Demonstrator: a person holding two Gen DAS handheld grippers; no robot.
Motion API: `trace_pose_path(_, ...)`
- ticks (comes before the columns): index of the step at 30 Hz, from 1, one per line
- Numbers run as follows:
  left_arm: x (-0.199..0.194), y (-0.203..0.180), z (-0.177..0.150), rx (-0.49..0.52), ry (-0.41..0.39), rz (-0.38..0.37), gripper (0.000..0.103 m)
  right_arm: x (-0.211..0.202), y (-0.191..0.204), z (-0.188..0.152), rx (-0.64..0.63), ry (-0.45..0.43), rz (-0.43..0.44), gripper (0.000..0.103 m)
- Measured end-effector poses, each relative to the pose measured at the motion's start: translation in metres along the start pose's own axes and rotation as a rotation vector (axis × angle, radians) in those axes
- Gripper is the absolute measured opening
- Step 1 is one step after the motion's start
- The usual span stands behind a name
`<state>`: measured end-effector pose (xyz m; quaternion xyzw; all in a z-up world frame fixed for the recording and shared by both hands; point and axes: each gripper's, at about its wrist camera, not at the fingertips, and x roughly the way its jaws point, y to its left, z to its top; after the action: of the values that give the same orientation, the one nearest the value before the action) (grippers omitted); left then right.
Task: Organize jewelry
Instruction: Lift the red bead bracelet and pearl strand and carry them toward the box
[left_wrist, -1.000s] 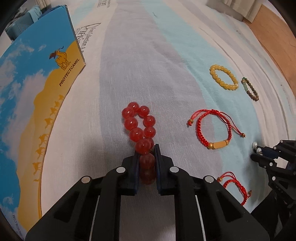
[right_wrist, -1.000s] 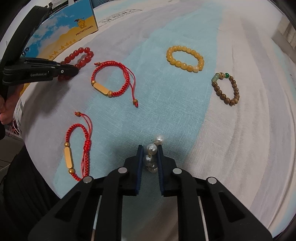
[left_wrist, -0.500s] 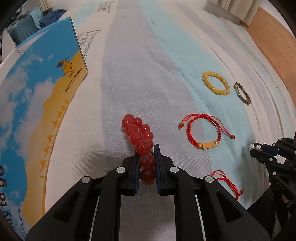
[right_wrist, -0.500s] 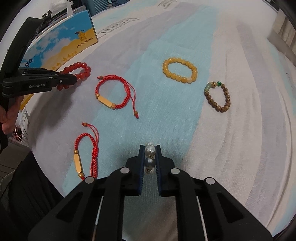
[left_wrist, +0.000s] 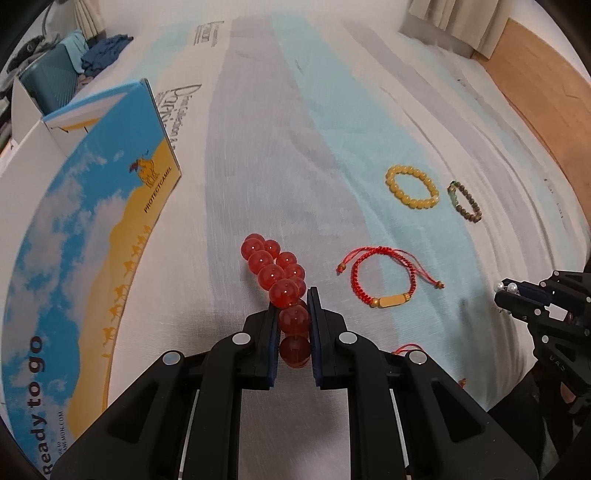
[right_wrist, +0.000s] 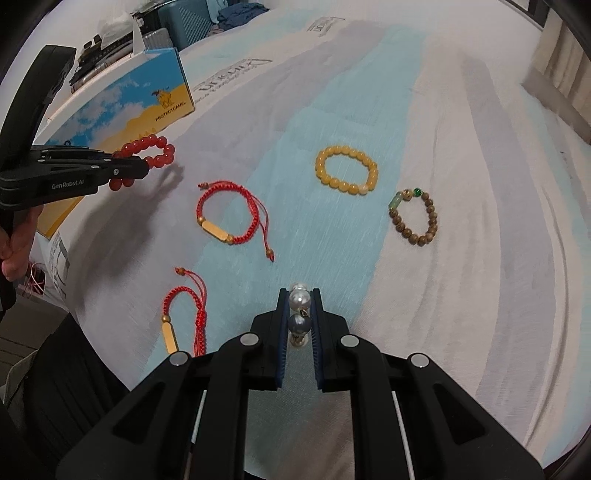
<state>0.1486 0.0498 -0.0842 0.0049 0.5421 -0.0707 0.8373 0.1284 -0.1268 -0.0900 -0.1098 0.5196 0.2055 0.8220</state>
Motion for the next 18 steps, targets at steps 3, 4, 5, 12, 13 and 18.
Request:
trace_pose_path(3,-0.008,-0.001,0.001,0.002,-0.012,0.0,0.012,-0.006,0.001,0.001,0.001,-0.012,-0.006,0.01)
trace_pose_path(4,-0.009,-0.003,0.002,0.004,-0.015,0.001,0.012,-0.008,0.002,0.002,0.002,-0.017,-0.008,0.01)
trace_pose_path(5,-0.012,-0.004,0.002,0.005,-0.02,0.002,0.012,-0.01,0.002,0.003,0.003,-0.02,-0.008,0.01)
trace_pose_path(12,-0.03,-0.005,0.005,0.008,-0.052,0.015,0.013,-0.022,0.009,0.012,0.022,-0.048,-0.017,0.01)
trace_pose_path(13,-0.031,-0.005,0.005,0.006,-0.056,0.018,0.013,-0.023,0.011,0.013,0.023,-0.052,-0.02,0.01)
trace_pose_path(18,-0.041,-0.002,0.005,0.002,-0.078,0.027,0.013,-0.029,0.02,0.025,0.035,-0.078,-0.031,0.01)
